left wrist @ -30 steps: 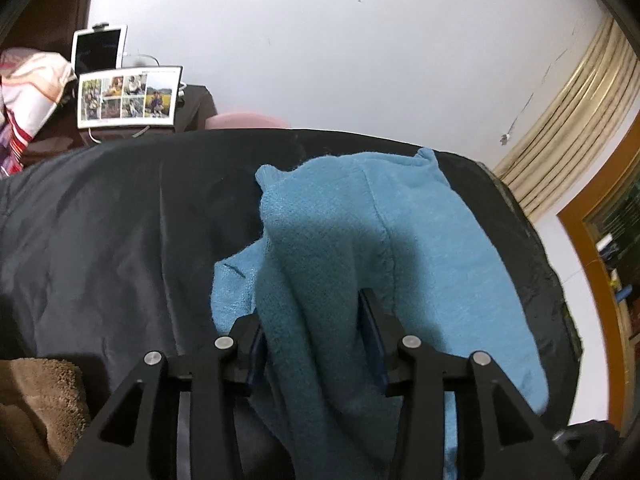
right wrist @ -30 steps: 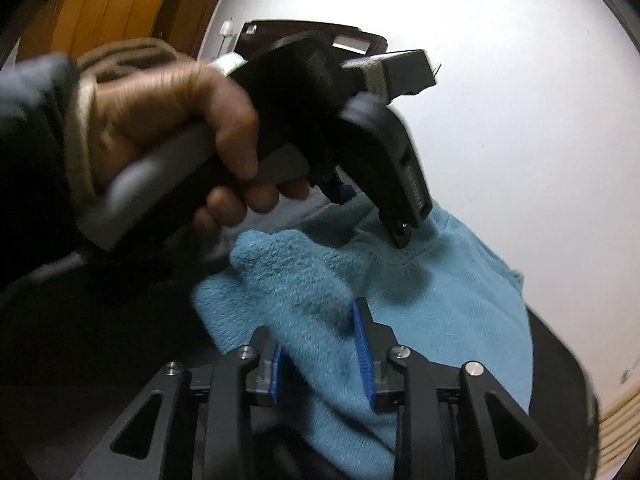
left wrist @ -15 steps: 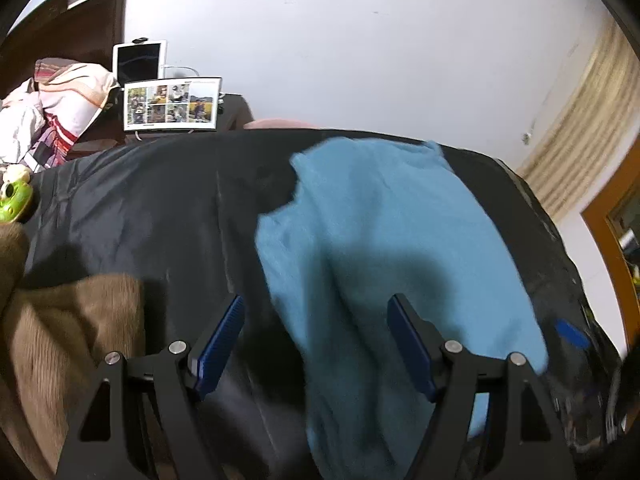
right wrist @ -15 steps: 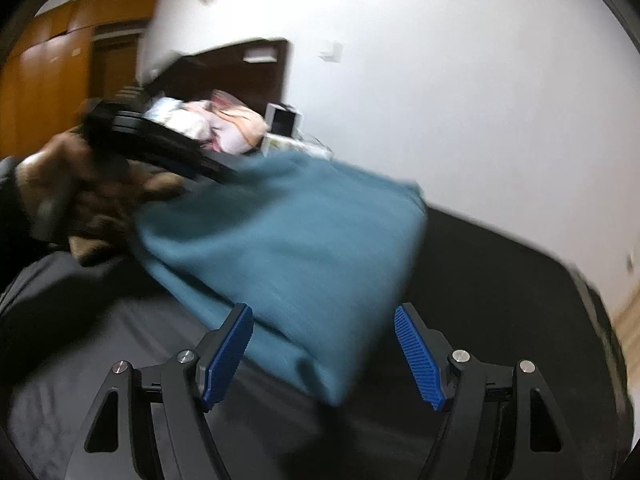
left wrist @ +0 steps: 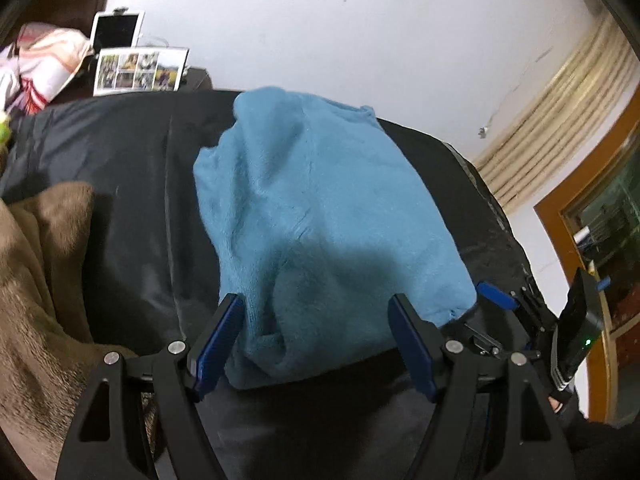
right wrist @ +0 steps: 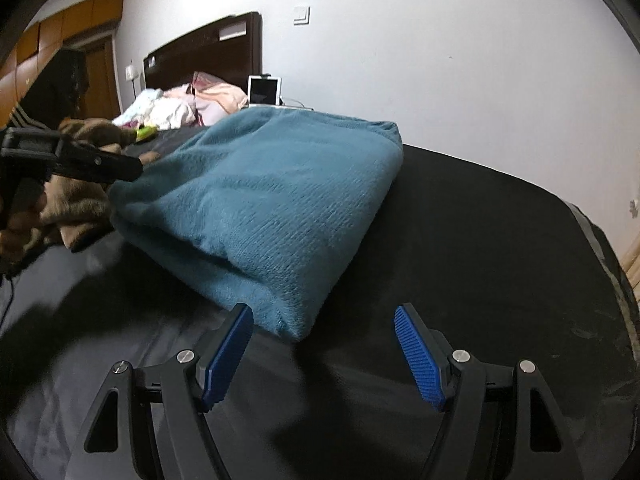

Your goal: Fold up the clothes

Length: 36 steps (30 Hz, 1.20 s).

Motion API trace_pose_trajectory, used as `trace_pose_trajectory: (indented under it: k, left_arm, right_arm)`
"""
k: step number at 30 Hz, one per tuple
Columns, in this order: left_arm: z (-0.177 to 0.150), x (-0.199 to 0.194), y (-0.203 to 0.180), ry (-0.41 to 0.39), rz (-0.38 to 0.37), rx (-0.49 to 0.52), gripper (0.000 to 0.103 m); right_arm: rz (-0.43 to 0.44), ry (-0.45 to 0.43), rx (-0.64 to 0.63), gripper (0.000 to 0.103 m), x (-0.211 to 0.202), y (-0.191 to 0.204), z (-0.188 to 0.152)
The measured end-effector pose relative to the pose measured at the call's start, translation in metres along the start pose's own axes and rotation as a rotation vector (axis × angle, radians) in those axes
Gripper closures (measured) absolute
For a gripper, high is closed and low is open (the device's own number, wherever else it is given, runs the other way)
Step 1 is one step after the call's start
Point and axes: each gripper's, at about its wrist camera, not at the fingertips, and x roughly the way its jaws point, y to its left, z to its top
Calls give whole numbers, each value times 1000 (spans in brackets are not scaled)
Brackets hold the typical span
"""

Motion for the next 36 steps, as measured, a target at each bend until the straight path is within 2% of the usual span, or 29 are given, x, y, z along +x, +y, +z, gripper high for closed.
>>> trace_pose_trajectory:
  k: [8,14,18,23,28,31,33,35,36]
  left_arm:
    - [-11,-14,22,-2,-88,-175,24]
    - [-31,-19,13,18,-164,-194,22]
    - [-34,-8,2,29,-216,-203,22]
    - [-30,17,4,34,-235,-271,22]
    - [-26,18,21,-59,-240,-391,22]
    - [-24,19,22,-104,-222,-403,23]
    - [-23,22,22,-114,-188,-401,32]
    - [-24,26,28,-110,-143,-427,79]
    - [-25,27,31,-110,-126,-440,79]
  right_arm:
    - [6,21,46,28,6,-4,-1]
    - [-1,38,71,28,13,-8,3]
    - [12,40,67,28,15,-4,5]
    - [13,31,58,28,13,-2,4]
    - [54,31,71,28,13,-3,2]
    - [70,37,47,28,15,4,2]
    - [47,32,28,28,16,9,4]
    - [12,28,18,28,16,12,6]
    - [-14,30,22,28,18,10,7]
